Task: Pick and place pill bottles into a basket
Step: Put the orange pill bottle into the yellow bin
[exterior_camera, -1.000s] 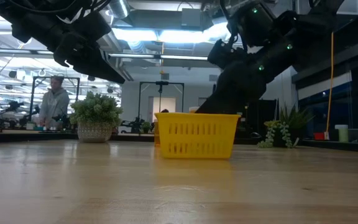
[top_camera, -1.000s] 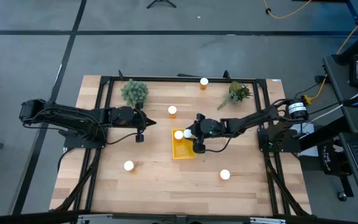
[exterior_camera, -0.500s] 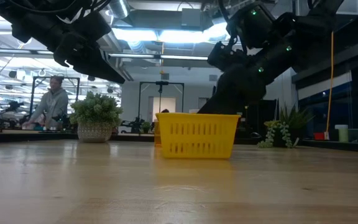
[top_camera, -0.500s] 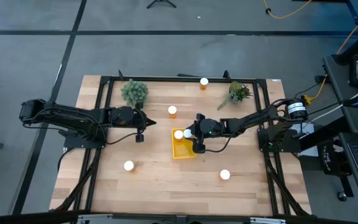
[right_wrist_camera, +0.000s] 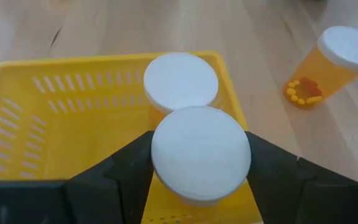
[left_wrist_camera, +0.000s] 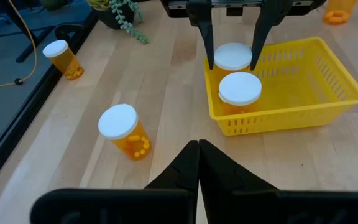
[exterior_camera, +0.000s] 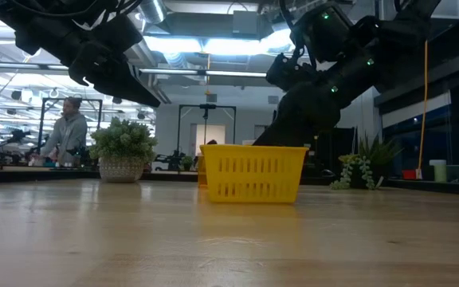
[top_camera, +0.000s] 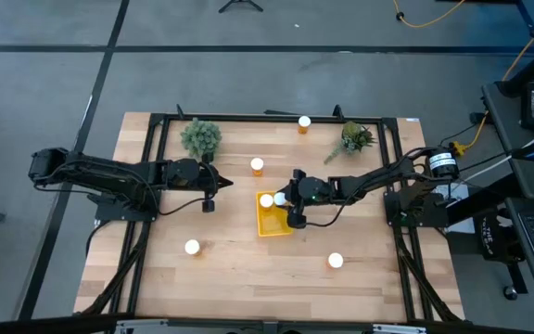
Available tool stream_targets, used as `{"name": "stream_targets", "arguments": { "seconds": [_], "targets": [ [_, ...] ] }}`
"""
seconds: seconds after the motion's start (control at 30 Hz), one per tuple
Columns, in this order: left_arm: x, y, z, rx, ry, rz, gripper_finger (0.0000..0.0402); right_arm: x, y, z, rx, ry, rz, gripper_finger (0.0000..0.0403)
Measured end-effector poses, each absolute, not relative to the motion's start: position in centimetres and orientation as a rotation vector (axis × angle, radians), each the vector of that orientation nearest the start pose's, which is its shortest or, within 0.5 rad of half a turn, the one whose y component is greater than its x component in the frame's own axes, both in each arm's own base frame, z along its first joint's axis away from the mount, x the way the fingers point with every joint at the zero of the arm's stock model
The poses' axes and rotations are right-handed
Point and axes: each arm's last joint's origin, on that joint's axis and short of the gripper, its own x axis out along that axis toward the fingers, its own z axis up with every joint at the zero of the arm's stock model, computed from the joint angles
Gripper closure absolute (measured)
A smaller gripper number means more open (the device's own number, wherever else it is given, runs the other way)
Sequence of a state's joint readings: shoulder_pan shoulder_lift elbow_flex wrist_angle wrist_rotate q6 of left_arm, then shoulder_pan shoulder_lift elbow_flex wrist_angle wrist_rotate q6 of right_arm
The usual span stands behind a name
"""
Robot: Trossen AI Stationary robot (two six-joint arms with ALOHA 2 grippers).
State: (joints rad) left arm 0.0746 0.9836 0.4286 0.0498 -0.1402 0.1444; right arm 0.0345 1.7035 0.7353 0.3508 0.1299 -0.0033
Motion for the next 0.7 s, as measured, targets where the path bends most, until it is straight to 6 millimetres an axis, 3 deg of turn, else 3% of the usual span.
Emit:
{"name": "stream_targets", "arguments": {
  "seconds": [0.3,0.7],
  "targets": [
    [19.71,1.89,19.85,0.157,0.520,0.174,0.0398,32.17,0.74,14.13,-0.053,0.618,-0.091,0.0171],
    [19.71,1.89,19.85,0.157,0.520,0.174,0.0398,32.17,0.74,14.14,-0.059,0.618,-0.089,0.0122]
  ]
}}
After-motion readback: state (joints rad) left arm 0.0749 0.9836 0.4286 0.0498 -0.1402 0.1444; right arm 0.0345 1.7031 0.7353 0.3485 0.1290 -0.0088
